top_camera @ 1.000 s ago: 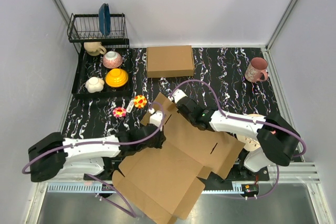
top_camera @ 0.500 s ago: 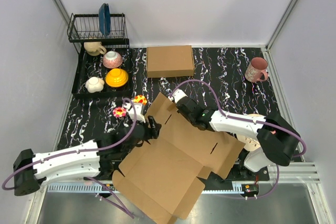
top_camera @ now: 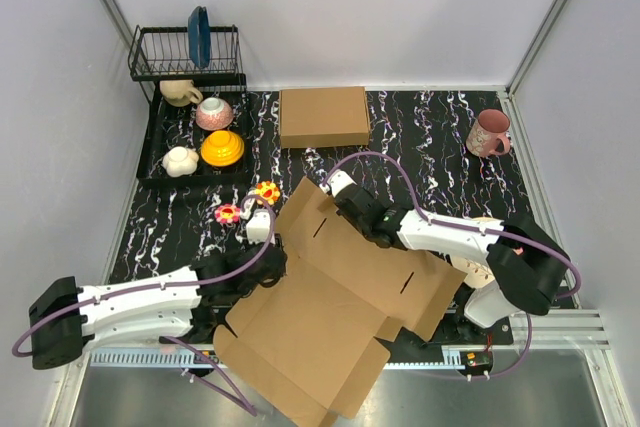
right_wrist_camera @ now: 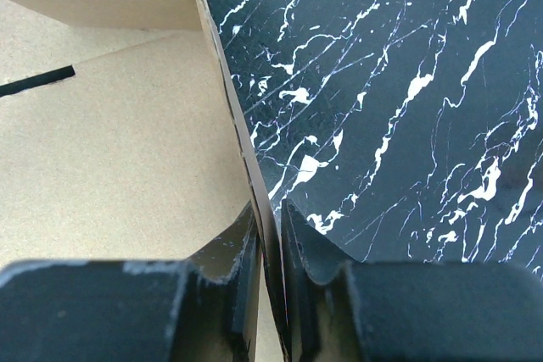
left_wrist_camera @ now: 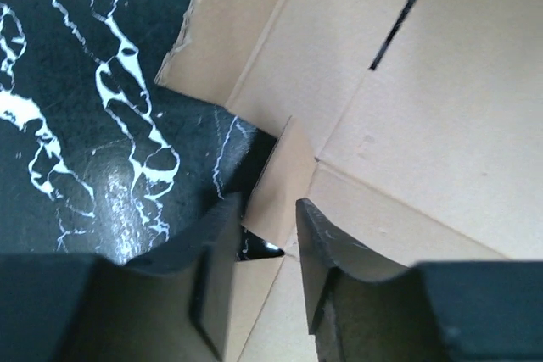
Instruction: Fold the paper box
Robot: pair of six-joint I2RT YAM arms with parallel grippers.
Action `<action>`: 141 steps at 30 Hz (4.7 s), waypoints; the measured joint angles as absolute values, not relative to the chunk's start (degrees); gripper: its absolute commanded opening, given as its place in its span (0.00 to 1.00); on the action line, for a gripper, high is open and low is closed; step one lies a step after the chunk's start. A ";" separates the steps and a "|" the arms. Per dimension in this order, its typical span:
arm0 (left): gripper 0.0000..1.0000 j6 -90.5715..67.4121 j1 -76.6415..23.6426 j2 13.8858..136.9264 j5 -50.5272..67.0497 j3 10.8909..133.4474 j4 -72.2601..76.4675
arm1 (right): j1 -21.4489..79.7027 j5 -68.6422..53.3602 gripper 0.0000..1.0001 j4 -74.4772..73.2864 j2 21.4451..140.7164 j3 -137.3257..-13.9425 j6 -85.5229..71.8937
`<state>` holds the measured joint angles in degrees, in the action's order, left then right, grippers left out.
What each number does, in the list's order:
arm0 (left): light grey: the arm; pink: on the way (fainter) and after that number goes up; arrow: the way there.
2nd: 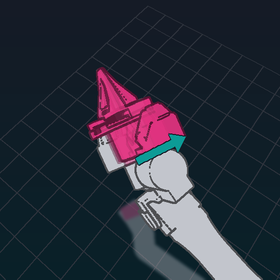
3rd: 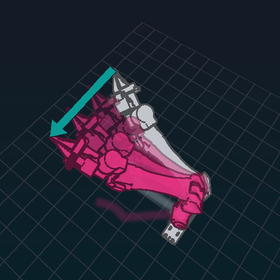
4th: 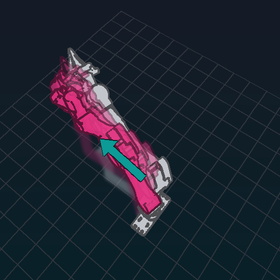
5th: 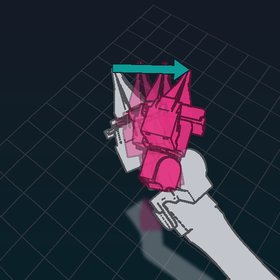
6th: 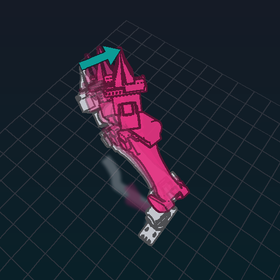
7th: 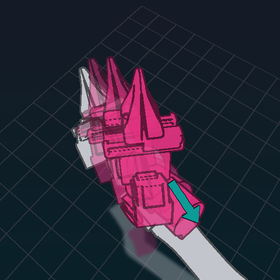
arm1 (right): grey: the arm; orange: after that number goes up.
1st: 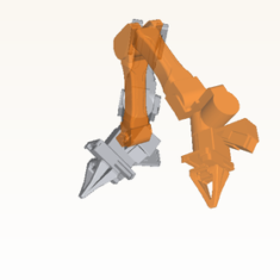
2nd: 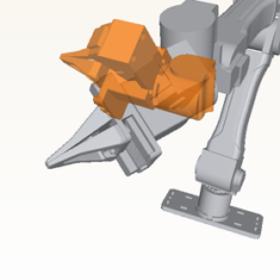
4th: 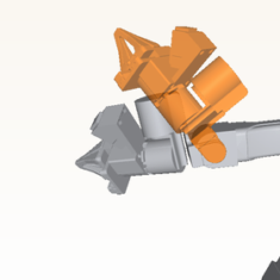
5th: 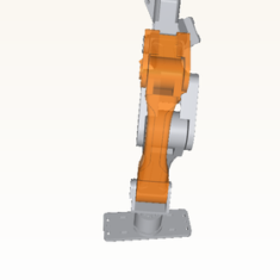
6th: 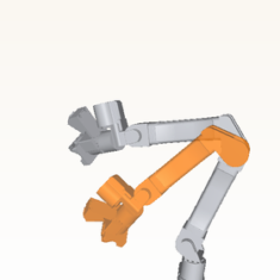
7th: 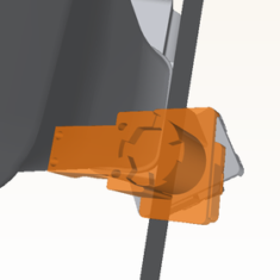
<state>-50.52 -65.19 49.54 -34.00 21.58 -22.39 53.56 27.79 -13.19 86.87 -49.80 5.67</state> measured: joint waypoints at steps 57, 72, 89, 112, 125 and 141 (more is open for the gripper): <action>0.74 -29.06 -37.47 64.45 -20.40 39.33 -9.58 | 53.60 26.28 0.20 -17.02 86.26 -53.23 7.66; 0.56 -26.57 -36.99 71.53 -9.85 40.97 -0.86 | 53.69 29.56 0.12 -19.75 85.19 -55.59 12.95; 0.63 -31.70 -36.99 61.19 -16.84 31.88 10.98 | 57.76 47.13 0.06 -2.61 83.09 -57.41 44.38; 0.63 -37.98 -37.78 48.77 -25.74 17.26 20.80 | 67.88 57.34 0.06 8.80 85.32 -48.62 52.07; 0.58 -34.15 -40.64 59.75 -24.77 15.25 37.52 | 67.90 57.32 0.06 4.19 82.78 -48.49 46.35; 0.16 -29.50 -41.74 69.30 -20.05 15.79 49.01 | 69.08 58.00 0.06 3.53 81.84 -47.53 46.00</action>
